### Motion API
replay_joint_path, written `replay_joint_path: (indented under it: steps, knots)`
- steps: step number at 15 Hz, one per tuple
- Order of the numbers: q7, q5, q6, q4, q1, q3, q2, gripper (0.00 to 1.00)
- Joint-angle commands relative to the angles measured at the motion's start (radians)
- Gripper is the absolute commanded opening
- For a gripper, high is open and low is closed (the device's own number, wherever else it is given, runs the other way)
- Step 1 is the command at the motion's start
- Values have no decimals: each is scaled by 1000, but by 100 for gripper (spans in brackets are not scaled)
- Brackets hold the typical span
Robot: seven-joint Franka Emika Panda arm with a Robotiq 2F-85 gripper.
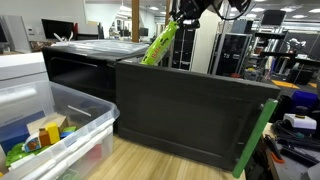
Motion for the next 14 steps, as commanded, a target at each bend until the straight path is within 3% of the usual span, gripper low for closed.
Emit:
replay_joint_path:
  steps: [1, 4, 8, 14]
  knots:
    - [100, -84, -82, 34, -29, 12, -31, 0]
    - [167, -139, -222, 106, -41, -6, -41, 0]
    - [182, -109, -296, 188, -43, -16, -36, 0]
    - [135, -26, -229, 243, -32, -12, -7, 0]
